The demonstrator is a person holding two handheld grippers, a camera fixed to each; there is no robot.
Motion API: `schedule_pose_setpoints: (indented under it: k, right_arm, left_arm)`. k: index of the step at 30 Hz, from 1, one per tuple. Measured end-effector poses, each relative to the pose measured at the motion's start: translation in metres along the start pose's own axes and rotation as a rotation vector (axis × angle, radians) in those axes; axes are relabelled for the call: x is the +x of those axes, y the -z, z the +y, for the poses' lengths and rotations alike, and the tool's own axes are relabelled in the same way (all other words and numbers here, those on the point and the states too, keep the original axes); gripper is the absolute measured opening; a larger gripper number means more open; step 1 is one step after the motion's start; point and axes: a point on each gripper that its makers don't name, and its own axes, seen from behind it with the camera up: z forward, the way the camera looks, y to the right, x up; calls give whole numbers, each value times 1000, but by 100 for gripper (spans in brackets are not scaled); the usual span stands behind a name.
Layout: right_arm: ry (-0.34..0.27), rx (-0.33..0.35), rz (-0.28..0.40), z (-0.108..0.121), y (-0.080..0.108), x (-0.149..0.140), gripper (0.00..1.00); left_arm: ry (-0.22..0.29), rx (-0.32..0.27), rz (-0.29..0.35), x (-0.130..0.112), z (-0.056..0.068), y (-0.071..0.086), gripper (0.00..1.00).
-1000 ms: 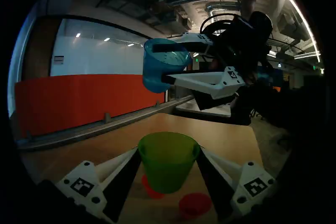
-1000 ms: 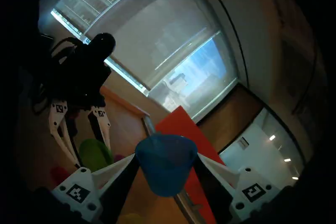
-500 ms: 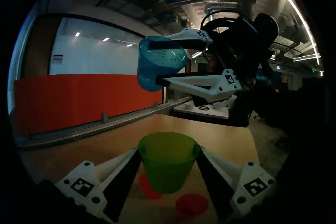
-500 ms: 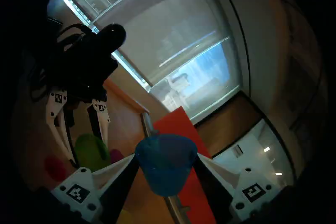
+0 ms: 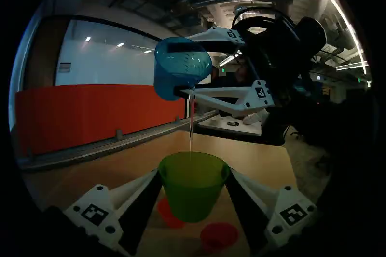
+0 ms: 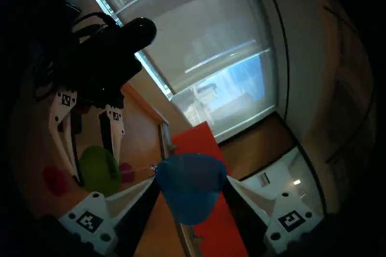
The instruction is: Pour water
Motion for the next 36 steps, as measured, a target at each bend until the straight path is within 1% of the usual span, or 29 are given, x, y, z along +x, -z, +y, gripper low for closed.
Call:
schedule_pose_setpoints:
  k: [11,23,36]
  right_arm:
    - [51,-12,-2,4,-1,0,90]
    - [90,-29,-4,9,-1,0,90]
    - [141,-67,2,19,0,3,89]
  left_arm:
    - [1,1,1,0,-1,-3,87]
    - [-5,2,2,3,1,-4,87]
    - [-11,5,6,5,2,-4,87]
